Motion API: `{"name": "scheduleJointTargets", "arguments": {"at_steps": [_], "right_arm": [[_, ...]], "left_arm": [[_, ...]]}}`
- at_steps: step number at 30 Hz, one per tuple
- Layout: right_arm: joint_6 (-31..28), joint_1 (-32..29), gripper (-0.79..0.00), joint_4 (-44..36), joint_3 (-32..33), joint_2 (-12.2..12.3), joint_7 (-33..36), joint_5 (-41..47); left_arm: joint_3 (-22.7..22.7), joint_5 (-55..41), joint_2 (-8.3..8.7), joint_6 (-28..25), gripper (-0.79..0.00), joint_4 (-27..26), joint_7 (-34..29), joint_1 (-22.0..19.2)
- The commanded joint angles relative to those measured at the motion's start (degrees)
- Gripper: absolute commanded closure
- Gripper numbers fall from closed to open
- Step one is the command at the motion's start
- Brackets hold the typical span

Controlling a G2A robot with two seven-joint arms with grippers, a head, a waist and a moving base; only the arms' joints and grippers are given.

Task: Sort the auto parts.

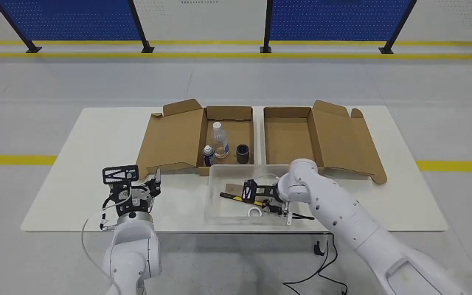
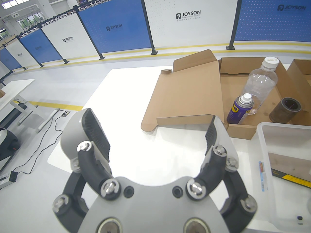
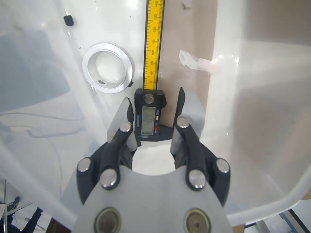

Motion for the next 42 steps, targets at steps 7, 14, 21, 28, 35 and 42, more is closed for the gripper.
{"name": "scheduleJointTargets", "arguments": {"at_steps": [7,14,21,28,35,42], "right_arm": [[-1.29,0.84,-0.369,1.93,-1.0,-0.53,-0.67,0.25],[-2.66,1.85,-0.329,3.95,-2.24,-1.23,-1.08,0.6],[-3.42,2.73,-0.299,5.58,-3.55,-1.78,-1.48,1.07],[-3.98,3.67,0.0,6.91,-4.57,-2.15,-2.04,1.7],[-3.57,3.89,0.0,5.93,-3.35,-1.79,-2.87,2.65],[-2.67,2.78,0.0,1.79,-0.42,-0.34,-3.94,2.99]], "left_arm": [[0.0,0.0,0.0,0.0,-0.785,0.0,0.0,0.0],[0.0,0.0,0.0,0.0,-0.785,0.0,0.0,0.0],[0.0,0.0,0.0,0.0,-0.785,0.0,0.0,0.0],[0.0,0.0,0.0,0.0,-0.785,0.0,0.0,0.0],[0.0,0.0,0.0,0.0,-0.785,0.0,0.0,0.0],[0.0,0.0,0.0,0.0,-0.785,0.0,0.0,0.0]]}}
